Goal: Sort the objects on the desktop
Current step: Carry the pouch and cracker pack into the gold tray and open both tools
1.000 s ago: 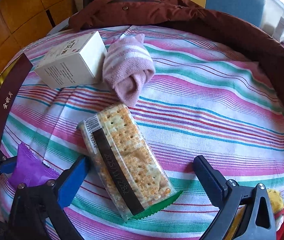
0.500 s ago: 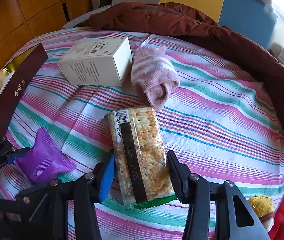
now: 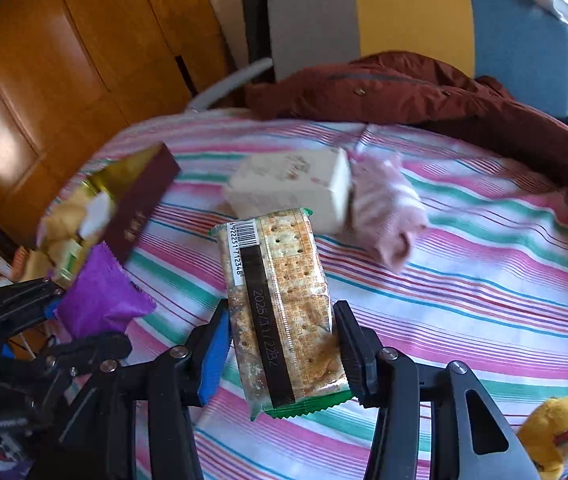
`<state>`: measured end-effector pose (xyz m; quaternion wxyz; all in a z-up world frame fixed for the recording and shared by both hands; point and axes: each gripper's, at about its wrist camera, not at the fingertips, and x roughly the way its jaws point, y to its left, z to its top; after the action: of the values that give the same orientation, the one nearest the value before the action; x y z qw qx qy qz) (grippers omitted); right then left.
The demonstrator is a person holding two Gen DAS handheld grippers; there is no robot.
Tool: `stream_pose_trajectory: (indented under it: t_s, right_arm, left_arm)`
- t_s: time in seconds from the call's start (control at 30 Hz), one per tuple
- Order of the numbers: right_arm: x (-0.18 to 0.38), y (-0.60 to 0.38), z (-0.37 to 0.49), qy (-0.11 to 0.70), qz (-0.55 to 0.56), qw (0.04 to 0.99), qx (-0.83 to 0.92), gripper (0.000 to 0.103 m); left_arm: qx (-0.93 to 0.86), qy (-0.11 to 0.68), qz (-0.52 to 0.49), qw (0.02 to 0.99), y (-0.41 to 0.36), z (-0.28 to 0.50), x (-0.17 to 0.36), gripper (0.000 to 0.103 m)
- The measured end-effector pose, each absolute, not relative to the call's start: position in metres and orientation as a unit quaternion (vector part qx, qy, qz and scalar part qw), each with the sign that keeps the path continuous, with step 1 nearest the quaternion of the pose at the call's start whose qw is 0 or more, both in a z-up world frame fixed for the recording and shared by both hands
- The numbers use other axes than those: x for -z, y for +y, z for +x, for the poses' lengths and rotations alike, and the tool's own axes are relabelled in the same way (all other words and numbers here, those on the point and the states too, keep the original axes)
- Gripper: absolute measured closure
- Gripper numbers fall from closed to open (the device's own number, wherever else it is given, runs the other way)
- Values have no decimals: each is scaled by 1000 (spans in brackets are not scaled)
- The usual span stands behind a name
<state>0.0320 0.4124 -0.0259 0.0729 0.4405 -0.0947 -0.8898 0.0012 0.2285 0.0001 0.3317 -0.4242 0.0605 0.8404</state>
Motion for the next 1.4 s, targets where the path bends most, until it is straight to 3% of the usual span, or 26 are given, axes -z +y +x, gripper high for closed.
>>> stream_pose_trajectory:
  t_s: [0.63, 0.73, 0.77, 0.8, 0.87, 0.93, 1.2, 1.4]
  right_arm:
    - [-23, 263, -24, -187, 385, 182, 885, 52]
    - [-20, 233, -41, -206, 387, 192, 878, 50]
    - [-20, 226, -44, -206, 386, 193, 878, 49]
    - [-20, 218, -48, -208, 385, 196, 878, 40]
    - [-18, 208, -52, -216, 383, 182, 879, 28]
    - [-15, 205, -51, -233, 377, 186, 877, 24]
    - [-6, 194, -24, -194, 386, 161, 887, 7]
    - [-7, 182, -4, -126, 374, 120, 911, 1]
  left_arm:
    - [-891, 1, -416, 183, 79, -89, -25, 61]
    - [-895, -3, -419, 152, 59, -111, -25, 47]
    - [-896, -10, -419, 146, 52, -116, -25, 43]
    - [-897, -16, -419, 138, 46, -119, -26, 42]
    - [-902, -27, -411, 128, 33, -118, -28, 30]
    - [-903, -44, -411, 120, 19, -114, -27, 24]
    - [-895, -84, -422, 120, 1, -83, -16, 25]
    - [-904, -58, -409, 108, 1, -58, -15, 26]
